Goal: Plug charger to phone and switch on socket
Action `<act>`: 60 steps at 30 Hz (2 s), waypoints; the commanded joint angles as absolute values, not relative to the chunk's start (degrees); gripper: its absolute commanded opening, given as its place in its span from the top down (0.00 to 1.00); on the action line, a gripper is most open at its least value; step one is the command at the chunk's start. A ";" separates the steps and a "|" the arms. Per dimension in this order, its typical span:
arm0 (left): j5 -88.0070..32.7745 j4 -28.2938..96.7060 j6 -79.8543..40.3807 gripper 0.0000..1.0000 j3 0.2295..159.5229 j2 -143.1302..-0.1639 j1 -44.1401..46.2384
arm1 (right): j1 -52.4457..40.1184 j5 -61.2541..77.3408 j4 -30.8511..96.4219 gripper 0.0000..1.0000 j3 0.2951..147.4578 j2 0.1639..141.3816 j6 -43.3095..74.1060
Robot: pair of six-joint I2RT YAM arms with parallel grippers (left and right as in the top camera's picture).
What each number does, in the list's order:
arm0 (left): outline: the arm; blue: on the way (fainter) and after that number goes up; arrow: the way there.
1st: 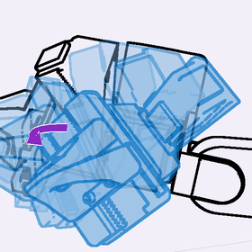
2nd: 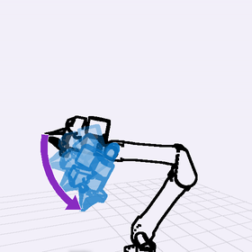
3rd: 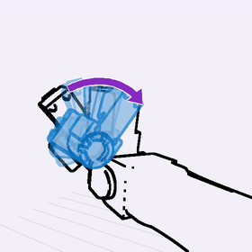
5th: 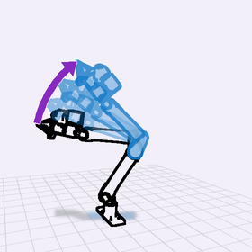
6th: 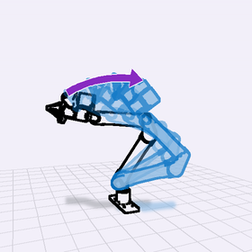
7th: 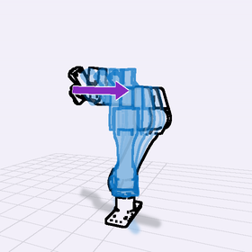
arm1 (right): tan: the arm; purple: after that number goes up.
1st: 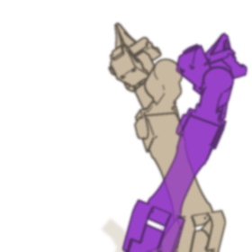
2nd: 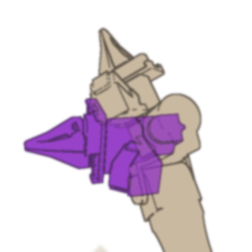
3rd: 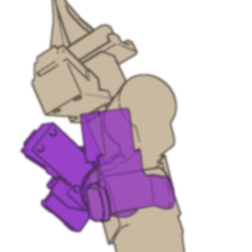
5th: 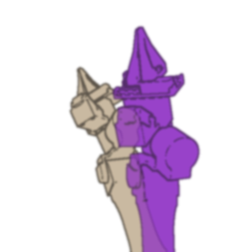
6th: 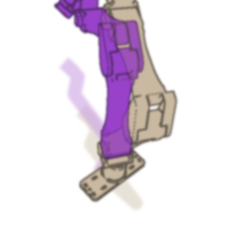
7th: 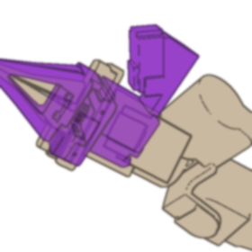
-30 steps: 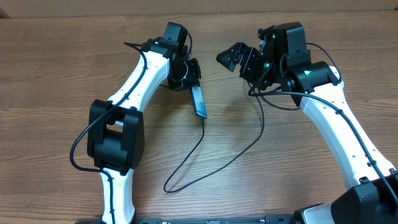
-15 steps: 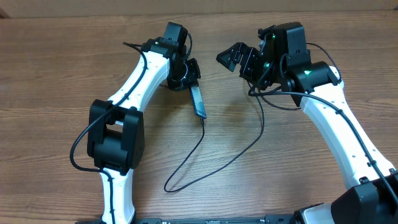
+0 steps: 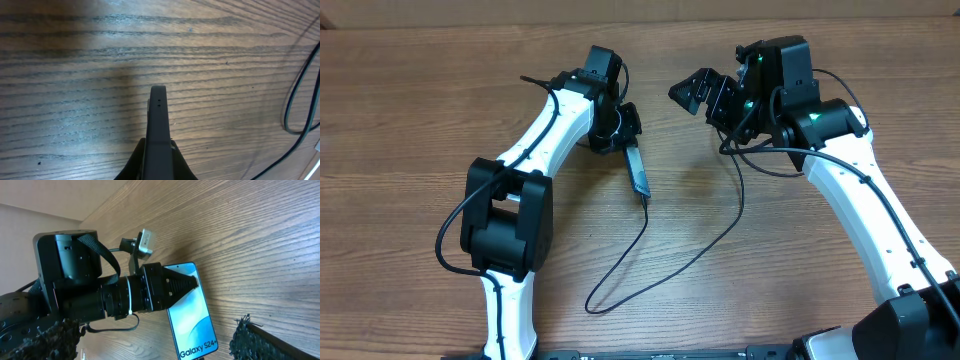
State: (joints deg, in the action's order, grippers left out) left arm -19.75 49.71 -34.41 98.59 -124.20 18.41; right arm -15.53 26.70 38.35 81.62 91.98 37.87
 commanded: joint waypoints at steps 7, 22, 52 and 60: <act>-20.51 48.40 -35.11 0.96 95.20 -124.42 19.53 | -15.57 25.52 38.00 0.00 82.13 90.70 37.41; -20.53 49.63 -29.06 0.96 93.60 -124.42 19.90 | -15.57 25.52 37.82 0.00 82.13 90.70 37.43; -20.38 48.80 -28.27 0.94 90.02 -124.42 19.97 | -15.57 25.54 37.87 0.00 82.13 90.70 37.43; -18.87 48.82 -28.29 0.93 90.02 -124.42 19.97 | -15.57 25.54 38.04 0.00 82.13 90.70 37.43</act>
